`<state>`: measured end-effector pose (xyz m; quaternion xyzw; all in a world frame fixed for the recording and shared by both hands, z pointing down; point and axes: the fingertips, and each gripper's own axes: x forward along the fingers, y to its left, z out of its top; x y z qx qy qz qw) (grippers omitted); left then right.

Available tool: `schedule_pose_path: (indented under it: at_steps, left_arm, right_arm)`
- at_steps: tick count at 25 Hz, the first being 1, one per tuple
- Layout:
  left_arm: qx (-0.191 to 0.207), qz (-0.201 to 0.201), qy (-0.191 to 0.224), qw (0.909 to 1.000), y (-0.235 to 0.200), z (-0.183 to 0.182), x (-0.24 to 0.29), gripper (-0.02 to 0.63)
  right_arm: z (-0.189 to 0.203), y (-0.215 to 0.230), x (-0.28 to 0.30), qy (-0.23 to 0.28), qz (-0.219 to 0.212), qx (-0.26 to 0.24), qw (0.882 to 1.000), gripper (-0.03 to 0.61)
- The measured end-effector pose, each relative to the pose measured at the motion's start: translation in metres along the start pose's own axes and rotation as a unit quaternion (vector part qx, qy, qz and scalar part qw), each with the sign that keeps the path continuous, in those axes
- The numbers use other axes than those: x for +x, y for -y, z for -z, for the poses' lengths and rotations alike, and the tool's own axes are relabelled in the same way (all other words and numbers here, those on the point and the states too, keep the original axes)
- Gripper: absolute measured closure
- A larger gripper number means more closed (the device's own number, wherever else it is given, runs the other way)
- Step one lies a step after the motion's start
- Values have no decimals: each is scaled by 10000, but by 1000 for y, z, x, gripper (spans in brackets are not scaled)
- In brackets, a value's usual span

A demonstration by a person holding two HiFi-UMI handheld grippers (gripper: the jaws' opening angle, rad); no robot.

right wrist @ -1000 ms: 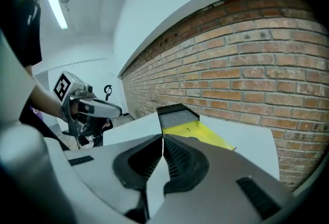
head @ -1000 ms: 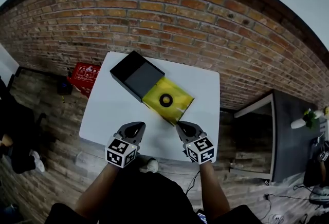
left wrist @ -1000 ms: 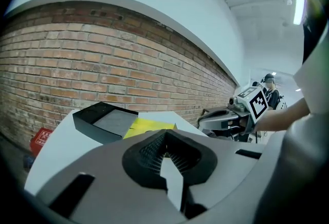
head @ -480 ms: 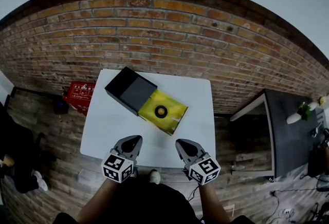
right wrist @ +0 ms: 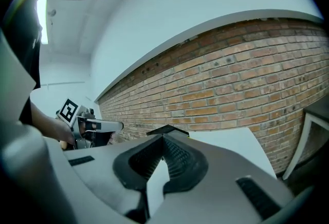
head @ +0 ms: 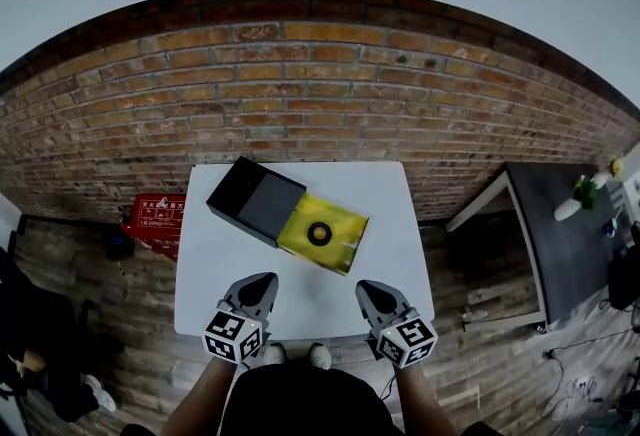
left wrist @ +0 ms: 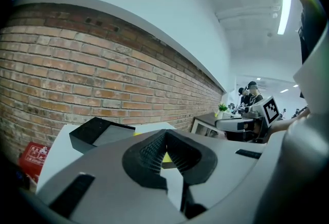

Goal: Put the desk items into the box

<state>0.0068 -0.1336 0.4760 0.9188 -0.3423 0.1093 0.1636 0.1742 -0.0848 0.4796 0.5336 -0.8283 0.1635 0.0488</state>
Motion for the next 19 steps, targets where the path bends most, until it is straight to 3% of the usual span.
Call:
schedule_pose_path:
  at_steps: [8, 19]
  left_arm:
    - [29, 280, 2, 9996, -10, 2, -4, 600]
    - [13, 316, -32, 9995, -20, 1, 3, 600]
  right_arm:
    - [2, -12, 8, -90, 295, -88, 9995, 557]
    - [1, -9, 12, -60, 447, -17, 9990, 557]
